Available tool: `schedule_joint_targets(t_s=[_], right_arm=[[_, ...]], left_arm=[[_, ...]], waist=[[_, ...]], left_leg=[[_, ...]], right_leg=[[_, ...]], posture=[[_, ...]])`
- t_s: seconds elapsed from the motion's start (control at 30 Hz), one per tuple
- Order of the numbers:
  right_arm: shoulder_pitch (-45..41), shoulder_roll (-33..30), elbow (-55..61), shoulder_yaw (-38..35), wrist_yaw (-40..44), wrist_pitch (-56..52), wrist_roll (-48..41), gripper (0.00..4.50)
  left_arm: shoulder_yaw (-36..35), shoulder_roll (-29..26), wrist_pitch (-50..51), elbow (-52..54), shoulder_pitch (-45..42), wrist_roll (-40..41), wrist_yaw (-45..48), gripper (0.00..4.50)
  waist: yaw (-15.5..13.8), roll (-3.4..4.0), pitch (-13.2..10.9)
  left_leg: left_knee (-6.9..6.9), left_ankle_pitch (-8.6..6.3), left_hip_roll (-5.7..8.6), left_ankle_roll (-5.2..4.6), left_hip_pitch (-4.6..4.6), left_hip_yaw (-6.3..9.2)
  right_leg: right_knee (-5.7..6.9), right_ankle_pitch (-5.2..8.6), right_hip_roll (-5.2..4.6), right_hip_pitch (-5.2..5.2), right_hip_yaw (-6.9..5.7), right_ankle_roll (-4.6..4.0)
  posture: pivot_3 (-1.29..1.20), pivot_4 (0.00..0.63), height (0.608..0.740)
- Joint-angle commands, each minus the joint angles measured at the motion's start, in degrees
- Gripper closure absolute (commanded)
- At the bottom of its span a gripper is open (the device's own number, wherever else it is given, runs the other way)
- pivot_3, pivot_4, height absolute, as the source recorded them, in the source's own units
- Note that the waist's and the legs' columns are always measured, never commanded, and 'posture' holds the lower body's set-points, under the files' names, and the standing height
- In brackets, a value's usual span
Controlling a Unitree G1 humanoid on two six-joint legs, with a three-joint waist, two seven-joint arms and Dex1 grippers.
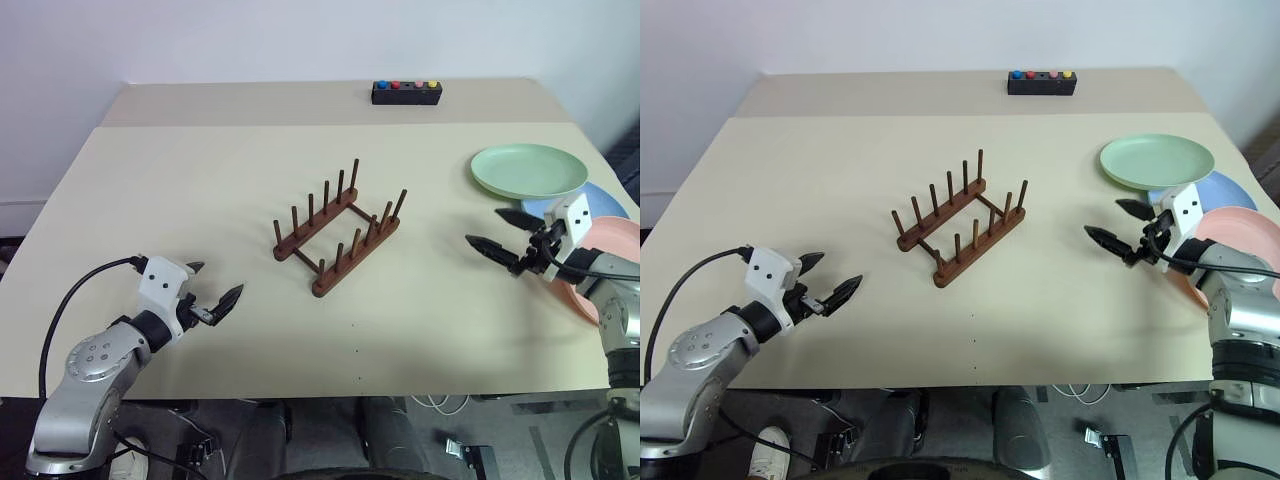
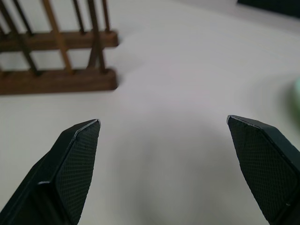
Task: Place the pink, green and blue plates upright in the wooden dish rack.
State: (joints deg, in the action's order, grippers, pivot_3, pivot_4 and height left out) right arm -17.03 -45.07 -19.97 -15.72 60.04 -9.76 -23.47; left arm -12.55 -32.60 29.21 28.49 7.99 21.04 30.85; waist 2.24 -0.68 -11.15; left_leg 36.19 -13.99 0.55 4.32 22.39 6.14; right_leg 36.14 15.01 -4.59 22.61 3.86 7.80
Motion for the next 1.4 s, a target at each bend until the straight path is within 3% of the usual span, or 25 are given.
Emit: schedule_joint_targets(t_s=[0.03,0.5,0.73,0.83,1.13,1.37,1.4], right_arm=[[0.17,-1.41,2.45,-2.41,-0.1,-0.2,-1.11,0.08],[2.63,0.63,8.43,-2.79,-3.12,-1.0,-1.93,0.08],[2.15,2.24,10.63,-1.91,-3.86,-1.5,-1.85,0.08],[2.21,3.32,12.19,-1.32,-4.05,-2.14,-2.16,0.08],[9.95,4.07,26.99,-0.46,-4.73,-8.72,-5.64,0.08],[14.57,4.66,32.45,-1.23,-7.75,-10.56,-6.67,0.08],[15.14,4.68,32.76,-1.64,-8.07,-10.58,-6.75,0.03]], left_arm=[[-0.98,-0.6,-0.24,1.08,-1.16,0.55,0.2,0.0],[2.09,-0.73,-0.14,0.47,-2.35,0.87,2.8,0.0],[6.78,-2.91,2.09,2.11,-1.56,3.68,9.0,0.0],[12.81,-3.41,1.65,1.31,-3.65,1.23,10.27,0.0],[28.7,3.51,0.88,-8.74,-16.6,-6.03,9.94,0.0],[30.68,8.54,-3.84,-17.24,-20.53,-11.74,6.45,0.0],[30.51,9.19,-4.14,-18.47,-21.05,-12.13,5.96,0.26]], waist=[[0.07,0.0,0.0],[0.11,0.0,0.0],[0.17,0.01,0.0],[0.07,0.01,0.0],[-0.4,0.03,0.0],[-1.18,0.05,0.03],[-1.29,0.05,0.03]], left_leg=[[0.0,0.0,0.0,0.0,-0.01,-0.01],[-0.02,0.0,-0.01,0.0,-0.01,-0.01],[-0.02,0.0,-0.01,0.0,-0.01,-0.01],[-0.01,0.0,-0.01,0.0,-0.02,-0.01],[-0.02,0.0,0.0,0.0,-0.01,0.02],[0.09,0.0,0.0,0.0,-0.06,0.01],[0.09,0.0,0.0,0.0,-0.06,0.01]], right_leg=[[0.0,0.0,0.0,0.0,0.0,0.0],[0.0,-0.07,0.01,0.01,0.0,0.13],[0.0,-0.01,0.01,0.02,0.0,0.03],[0.0,0.01,0.01,0.0,0.0,-0.01],[0.0,-0.09,0.02,-0.01,-0.01,0.16],[-0.01,-0.08,0.02,-0.1,0.0,0.15],[-0.01,-0.08,0.02,-0.1,0.0,0.14]], posture=[[0.0,0.15,0.734],[0.0,0.15,0.734],[0.0,0.15,0.734],[0.0,0.15,0.734],[0.0,0.15,0.734],[0.0,0.15,0.734],[0.0,0.15,0.734]])
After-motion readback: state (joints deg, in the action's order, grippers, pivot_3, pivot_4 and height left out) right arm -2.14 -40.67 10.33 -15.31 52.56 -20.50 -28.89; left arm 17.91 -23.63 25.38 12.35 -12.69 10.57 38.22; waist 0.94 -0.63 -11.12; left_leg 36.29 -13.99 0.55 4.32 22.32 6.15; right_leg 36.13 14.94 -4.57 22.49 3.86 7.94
